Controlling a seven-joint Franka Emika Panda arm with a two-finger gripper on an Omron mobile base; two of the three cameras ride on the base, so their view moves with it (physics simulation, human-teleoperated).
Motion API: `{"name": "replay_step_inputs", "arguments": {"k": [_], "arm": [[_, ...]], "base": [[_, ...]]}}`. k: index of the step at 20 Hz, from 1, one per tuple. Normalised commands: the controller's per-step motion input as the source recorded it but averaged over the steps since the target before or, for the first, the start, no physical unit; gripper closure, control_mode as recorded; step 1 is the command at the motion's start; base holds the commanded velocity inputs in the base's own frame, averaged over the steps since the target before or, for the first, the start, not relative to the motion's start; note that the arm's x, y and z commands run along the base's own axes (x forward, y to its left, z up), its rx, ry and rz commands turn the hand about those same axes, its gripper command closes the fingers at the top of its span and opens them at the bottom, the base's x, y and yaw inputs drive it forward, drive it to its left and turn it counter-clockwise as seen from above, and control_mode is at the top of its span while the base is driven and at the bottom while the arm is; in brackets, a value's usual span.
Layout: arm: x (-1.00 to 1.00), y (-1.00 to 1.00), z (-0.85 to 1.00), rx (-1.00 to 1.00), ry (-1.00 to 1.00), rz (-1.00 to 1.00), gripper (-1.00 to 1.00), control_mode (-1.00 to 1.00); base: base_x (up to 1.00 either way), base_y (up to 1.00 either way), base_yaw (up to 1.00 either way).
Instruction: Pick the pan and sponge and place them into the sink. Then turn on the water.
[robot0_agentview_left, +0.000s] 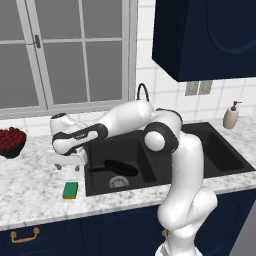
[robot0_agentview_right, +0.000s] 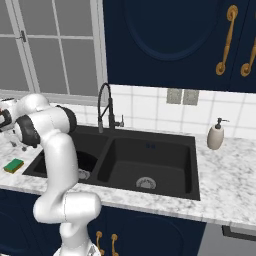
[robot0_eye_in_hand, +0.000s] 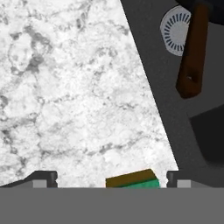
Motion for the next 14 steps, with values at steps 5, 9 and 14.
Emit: {"name": "replay_step_inputs", "arguments": {"k": [5,9,14], "arm": [[-0.32,0.15,0.00,0.00,0.01,0.03,-1.00,-1.00],[-0.59,-0.06,-0.18,0.00,0.00,0.01,-1.00,-1.00],[-0.55,-0.16,-0.31,0.00,0.00,0.01,-1.00,-1.00]], "base": [[0.00,0.00,0.00],[0.00,0.00,0.00],[0.00,0.00,0.00]]}}
